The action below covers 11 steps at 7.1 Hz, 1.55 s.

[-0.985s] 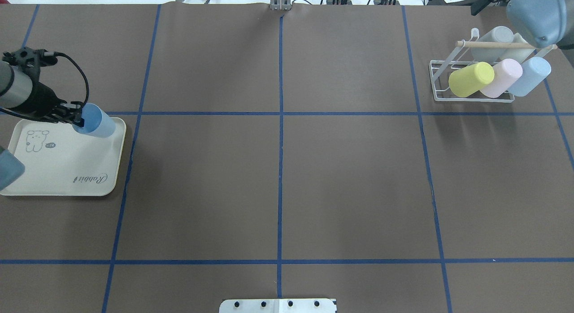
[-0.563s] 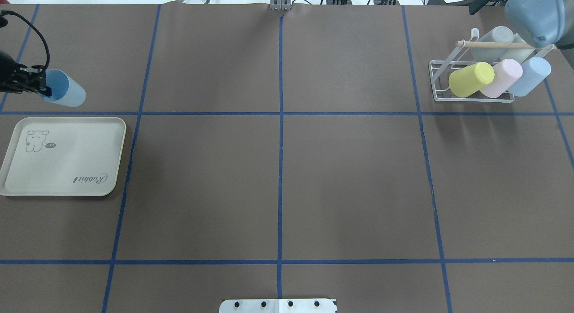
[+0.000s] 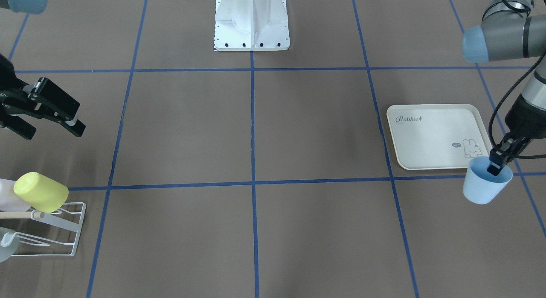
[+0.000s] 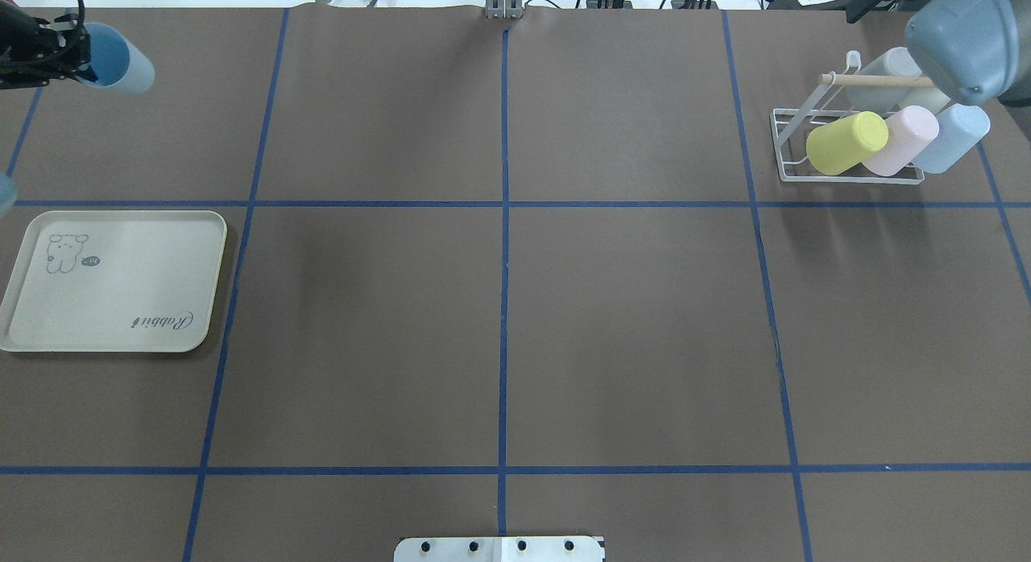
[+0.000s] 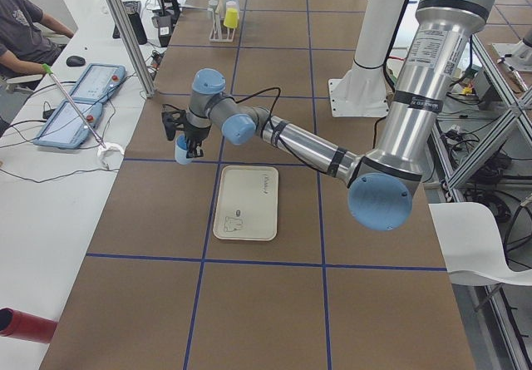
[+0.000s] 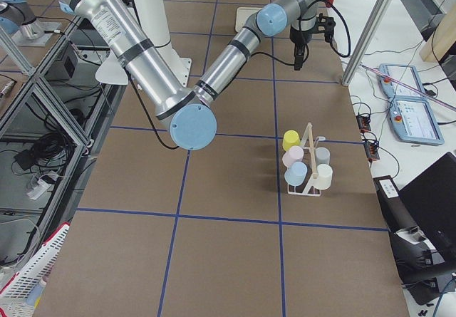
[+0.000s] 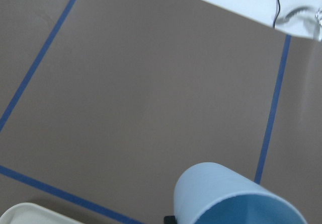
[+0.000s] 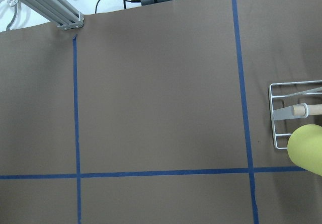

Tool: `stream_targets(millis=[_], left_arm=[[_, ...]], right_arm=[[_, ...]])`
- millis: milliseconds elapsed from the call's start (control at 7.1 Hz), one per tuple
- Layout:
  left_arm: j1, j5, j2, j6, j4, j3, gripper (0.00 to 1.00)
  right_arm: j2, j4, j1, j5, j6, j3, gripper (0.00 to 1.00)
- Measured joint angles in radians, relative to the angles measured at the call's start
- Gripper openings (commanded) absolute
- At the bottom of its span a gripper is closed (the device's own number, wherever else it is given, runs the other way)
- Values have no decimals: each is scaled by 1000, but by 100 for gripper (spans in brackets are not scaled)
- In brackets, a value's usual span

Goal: Transfer IKEA cup to right arm and place on rack

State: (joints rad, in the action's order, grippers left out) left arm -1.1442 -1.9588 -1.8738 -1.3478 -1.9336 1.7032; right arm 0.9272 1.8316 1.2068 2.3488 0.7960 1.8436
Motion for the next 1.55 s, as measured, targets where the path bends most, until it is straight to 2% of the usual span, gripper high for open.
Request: stream_targets(millis=[282,422,563,845,1126,1549], left_arm=[[127,183,-8,-281,-152,-7,0],[198,276,-10,-394,-211,-9,0],[251,338,-14,-480,-255,-4,0],[305,377,-17,-610,-362,13,0],[353,382,-17,-741,-537,16,0],[449,462,-17,-935,-830,12,0]], right_arm=[[25,-9,-37,-50,40,43,99],[53,-45,-66,-87,74,62,99],[103,-138,-93,-116,126,75,99],[236,-444,-146,-144,289,78,99],[331,-764,-183,-148,520,54,99],[381,-1351,-219,-160,907,-106,99]])
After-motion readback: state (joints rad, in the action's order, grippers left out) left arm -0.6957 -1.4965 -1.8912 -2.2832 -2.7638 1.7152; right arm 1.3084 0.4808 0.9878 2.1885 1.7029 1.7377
